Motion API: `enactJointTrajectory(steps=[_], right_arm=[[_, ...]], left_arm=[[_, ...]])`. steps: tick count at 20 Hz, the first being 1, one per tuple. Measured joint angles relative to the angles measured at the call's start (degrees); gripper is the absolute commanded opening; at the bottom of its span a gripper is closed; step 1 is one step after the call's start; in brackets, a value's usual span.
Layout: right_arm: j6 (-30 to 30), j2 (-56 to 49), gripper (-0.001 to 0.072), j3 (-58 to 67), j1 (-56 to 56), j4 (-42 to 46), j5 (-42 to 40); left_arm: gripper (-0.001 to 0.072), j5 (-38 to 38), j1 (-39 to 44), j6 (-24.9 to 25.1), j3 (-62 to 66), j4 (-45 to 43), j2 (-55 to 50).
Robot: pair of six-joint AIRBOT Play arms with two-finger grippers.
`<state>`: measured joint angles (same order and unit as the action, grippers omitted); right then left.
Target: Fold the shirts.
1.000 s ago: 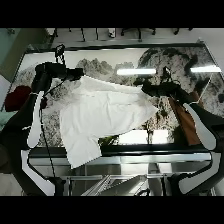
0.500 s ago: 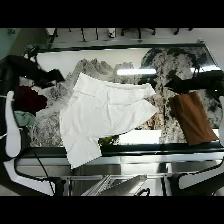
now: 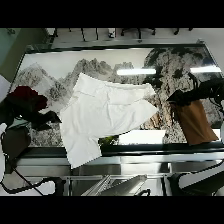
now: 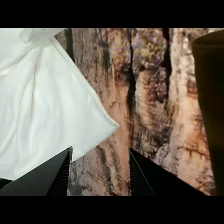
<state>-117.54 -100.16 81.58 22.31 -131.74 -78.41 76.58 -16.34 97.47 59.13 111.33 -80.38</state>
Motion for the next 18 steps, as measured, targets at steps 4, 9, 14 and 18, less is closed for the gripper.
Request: enactJointTrajectory(steps=[4, 9, 14, 18], right_arm=[[-0.2, -0.2, 0.0414, -0.2, -0.8, 0.3, 0.0], [-0.4, -0.2, 0.0414, -0.2, -1.4, 0.4, -0.1], [-0.4, -0.9, 0.0415, -0.2, -2.6, 0.4, -0.2], [-0.4, -3.6, 0.0415, -0.2, -3.4, 0.6, -0.2]], left_arm=[[0.0689, -2.5, -0.5, 2.3, -6.9, 3.5, -1.2], [0.0527, -4.6, -0.7, 3.2, -9.2, 6.0, -2.4], [0.0016, -10.0, -0.7, 5.9, -9.8, 9.9, -3.0], [0.0015, -9.7, -0.7, 7.8, -9.8, 12.0, -2.9]])
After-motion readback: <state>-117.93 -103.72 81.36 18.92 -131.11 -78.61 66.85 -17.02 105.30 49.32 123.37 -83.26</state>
